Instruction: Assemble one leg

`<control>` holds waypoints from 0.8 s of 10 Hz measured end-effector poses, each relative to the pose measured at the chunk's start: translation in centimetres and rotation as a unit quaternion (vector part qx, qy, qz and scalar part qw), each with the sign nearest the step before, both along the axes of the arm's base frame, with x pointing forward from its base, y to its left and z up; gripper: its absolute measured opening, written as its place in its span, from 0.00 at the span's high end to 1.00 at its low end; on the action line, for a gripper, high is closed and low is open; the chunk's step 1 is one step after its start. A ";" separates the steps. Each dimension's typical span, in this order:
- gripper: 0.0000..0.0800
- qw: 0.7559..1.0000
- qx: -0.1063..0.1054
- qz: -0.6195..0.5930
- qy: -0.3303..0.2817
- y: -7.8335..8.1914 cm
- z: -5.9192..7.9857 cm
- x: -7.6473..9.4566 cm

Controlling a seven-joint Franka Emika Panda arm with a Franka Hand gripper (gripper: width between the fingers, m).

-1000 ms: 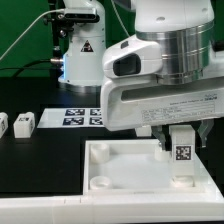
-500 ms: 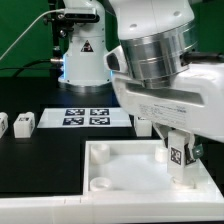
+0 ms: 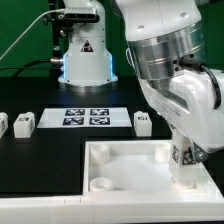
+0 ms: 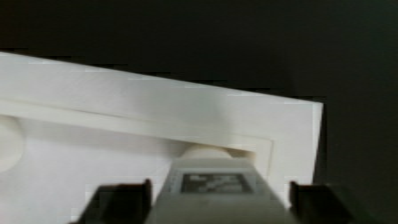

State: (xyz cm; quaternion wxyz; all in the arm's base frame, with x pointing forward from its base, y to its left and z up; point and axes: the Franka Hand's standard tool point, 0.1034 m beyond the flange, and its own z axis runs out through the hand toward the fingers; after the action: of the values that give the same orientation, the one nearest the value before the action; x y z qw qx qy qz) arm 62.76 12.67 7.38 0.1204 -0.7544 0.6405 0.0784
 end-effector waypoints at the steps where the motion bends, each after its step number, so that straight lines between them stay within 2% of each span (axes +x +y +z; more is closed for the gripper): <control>1: 0.29 1.000 -0.001 0.028 -0.008 0.0 0.0 0.0; 2: 0.22 1.000 -0.001 0.030 -0.009 0.1 0.0 0.0; 3: 0.20 0.995 -0.003 0.099 -0.019 0.1 -0.1 -0.3; 4: 0.19 0.970 -0.014 0.238 -0.046 0.0 0.0 -0.6; 6: 0.19 0.935 -0.017 0.347 -0.077 0.0 0.4 -0.6; 8: 0.19 0.876 -0.019 0.469 -0.112 -0.1 0.3 -0.6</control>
Offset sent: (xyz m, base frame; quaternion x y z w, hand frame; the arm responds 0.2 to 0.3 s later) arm -0.0107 -0.0067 0.0079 -0.0686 0.0249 -0.5405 0.8382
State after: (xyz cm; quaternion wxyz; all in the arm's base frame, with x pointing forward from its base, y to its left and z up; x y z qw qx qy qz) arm 62.16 12.54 7.65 0.1261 -0.9722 0.1950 0.0291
